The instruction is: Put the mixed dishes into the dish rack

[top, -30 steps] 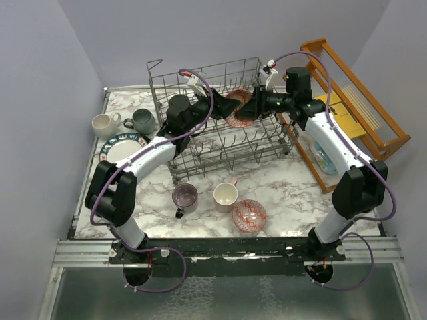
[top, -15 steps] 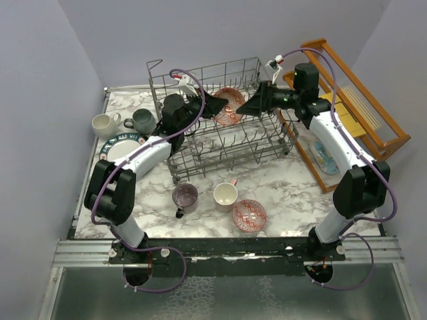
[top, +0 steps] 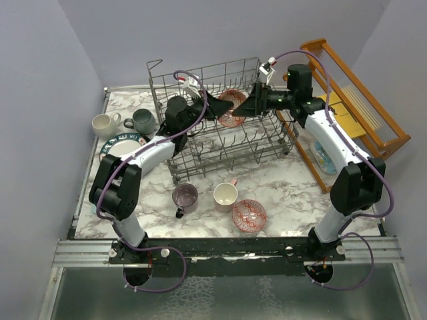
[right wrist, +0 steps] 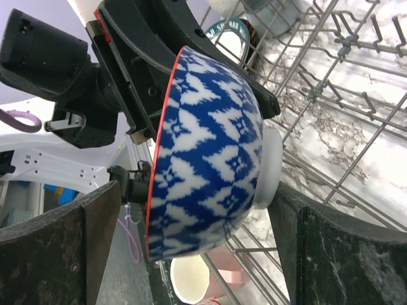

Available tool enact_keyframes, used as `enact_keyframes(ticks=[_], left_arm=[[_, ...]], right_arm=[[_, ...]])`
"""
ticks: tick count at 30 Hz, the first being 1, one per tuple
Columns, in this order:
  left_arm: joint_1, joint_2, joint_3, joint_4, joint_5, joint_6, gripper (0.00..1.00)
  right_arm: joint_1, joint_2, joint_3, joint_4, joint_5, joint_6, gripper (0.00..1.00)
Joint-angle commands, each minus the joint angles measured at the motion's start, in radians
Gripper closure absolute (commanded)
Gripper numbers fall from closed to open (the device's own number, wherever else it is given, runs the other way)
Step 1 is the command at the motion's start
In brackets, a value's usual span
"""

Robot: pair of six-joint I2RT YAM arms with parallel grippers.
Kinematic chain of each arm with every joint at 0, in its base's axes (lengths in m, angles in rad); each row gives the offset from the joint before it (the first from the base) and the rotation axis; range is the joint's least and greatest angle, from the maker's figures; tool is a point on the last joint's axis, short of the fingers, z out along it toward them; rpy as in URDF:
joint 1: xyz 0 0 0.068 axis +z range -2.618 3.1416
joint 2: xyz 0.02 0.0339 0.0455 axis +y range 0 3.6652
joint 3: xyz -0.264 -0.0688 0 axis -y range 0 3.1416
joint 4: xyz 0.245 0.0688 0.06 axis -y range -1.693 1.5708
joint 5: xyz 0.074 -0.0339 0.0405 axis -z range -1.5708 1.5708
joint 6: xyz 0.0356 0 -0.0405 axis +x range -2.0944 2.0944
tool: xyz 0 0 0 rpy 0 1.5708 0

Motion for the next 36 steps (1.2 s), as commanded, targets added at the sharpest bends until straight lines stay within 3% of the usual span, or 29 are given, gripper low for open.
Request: enact_keyframes(ticks=[1, 9, 21, 32, 36], left_arm=[[-0.031, 0.02, 0.035, 0.081, -0.005, -0.012, 1.0], [-0.057, 0.04, 0.045, 0.074, -0.027, 0.0, 1.0], [-0.061, 0.038, 0.037, 0.056, -0.029, 0.019, 0.99], [-0.029, -0.017, -0.034, 0.036, -0.05, 0.021, 0.59], [-0.023, -0.036, -0.052, 0.037, -0.048, 0.014, 0.52]], right_arm=[[0.032, 0.024, 0.012, -0.012, 0.006, 0.027, 0.07], [0.034, 0.018, 0.008, -0.006, 0.006, 0.034, 0.18], [0.032, 0.007, -0.003, 0.0, 0.007, 0.015, 0.69], [0.002, 0.004, 0.007, -0.004, 0.02, 0.002, 0.75], [-0.004, 0.001, 0.0, 0.005, 0.016, 0.003, 0.76]])
